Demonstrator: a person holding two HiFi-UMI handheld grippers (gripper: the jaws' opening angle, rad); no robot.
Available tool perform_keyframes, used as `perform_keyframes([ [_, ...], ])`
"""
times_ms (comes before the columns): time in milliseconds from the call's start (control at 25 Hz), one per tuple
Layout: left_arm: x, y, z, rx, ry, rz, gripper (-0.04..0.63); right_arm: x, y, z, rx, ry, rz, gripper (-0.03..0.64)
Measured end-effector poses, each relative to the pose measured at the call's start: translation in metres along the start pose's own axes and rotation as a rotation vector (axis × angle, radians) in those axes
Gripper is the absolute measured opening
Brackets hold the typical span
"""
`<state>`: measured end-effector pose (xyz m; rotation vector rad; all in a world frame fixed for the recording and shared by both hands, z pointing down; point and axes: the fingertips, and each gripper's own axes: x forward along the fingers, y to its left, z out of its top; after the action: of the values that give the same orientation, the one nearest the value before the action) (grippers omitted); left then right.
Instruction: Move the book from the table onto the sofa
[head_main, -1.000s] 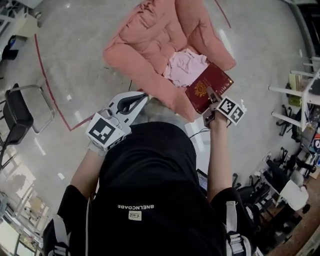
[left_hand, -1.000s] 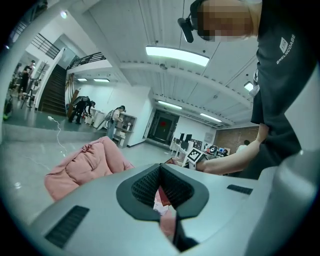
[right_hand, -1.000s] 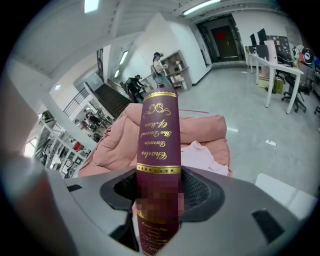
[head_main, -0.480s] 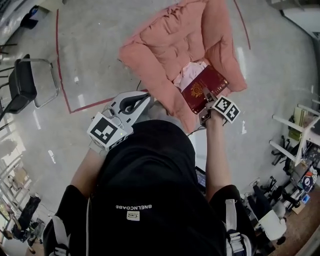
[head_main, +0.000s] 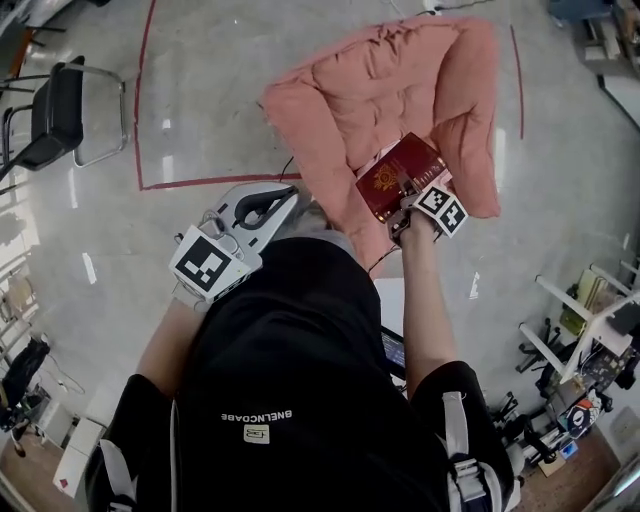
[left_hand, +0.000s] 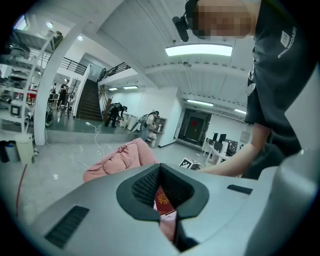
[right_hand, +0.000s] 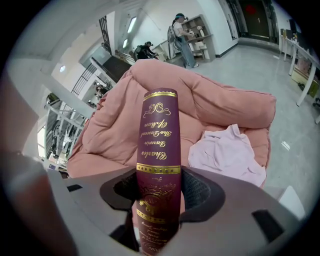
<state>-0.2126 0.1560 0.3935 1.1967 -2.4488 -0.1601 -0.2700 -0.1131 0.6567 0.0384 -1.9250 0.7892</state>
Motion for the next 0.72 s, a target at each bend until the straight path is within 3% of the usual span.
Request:
perform_keyframes([
  [160,0.006,0.005,0.008,0.011,-0.043,0.057,0.014,0.027,-0.003,0.011,0.002,0.030,0.005,0.247],
  [720,0.008,0.009,-0.009,-0.059,-0.024,0.198,0.014,0.104,-0.009,0.027,0.040,0.093,-0.016,0.247],
])
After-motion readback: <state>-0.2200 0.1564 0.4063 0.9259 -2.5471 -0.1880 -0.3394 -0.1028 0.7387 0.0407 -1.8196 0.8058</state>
